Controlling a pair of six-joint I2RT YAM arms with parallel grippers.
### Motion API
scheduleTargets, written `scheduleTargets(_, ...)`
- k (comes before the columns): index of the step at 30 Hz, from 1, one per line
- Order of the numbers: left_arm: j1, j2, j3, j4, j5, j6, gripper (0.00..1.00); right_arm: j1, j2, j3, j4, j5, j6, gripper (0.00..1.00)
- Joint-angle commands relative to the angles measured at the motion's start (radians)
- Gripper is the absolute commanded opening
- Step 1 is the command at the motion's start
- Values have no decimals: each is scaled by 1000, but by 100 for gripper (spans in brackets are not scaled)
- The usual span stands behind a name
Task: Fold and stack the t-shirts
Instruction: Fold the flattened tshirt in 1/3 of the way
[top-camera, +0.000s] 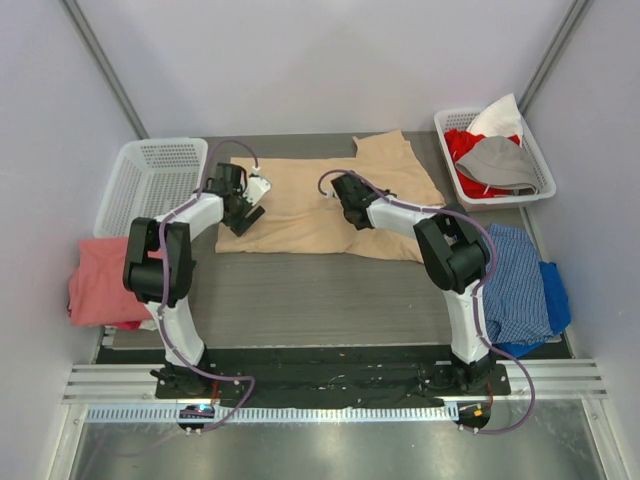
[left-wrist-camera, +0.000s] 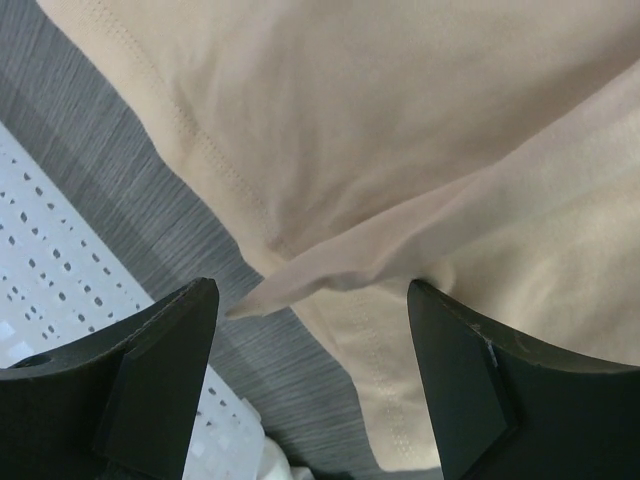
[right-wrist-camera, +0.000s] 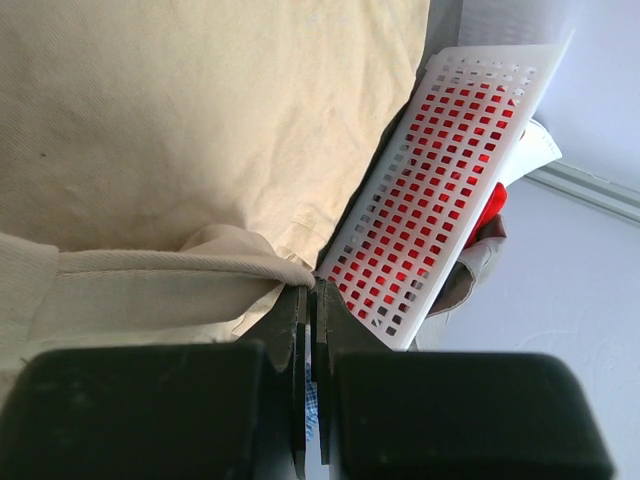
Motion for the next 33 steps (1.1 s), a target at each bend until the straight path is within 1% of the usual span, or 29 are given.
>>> scheduleTargets(1, -5, 37, 67, 67, 4, -24, 81, 1, -66, -13, 25, 28, 15, 1)
scheduleTargets(7, -3, 44, 82, 79, 13, -38, 81, 1, -69, -28, 27, 27, 21, 1)
scheduleTargets(14, -4, -19, 51, 73, 14, -38, 81, 1, -68, -24, 28, 24, 21, 1)
scheduleTargets(20, -3, -55, 59, 71, 14, -38, 82, 1, -65, -25, 30, 22, 27, 1)
scheduleTargets(24, -1, -12, 93, 81, -7, -40, 82, 2, -66, -31, 33, 20, 32, 1)
scheduleTargets(29, -3, 79, 133, 104, -29, -38, 82, 2, -68, -34, 46, 33, 27, 1)
scheduleTargets(33, -3, 128, 149, 122, -44, -41, 81, 1, -68, -36, 94, 63, 1, 1)
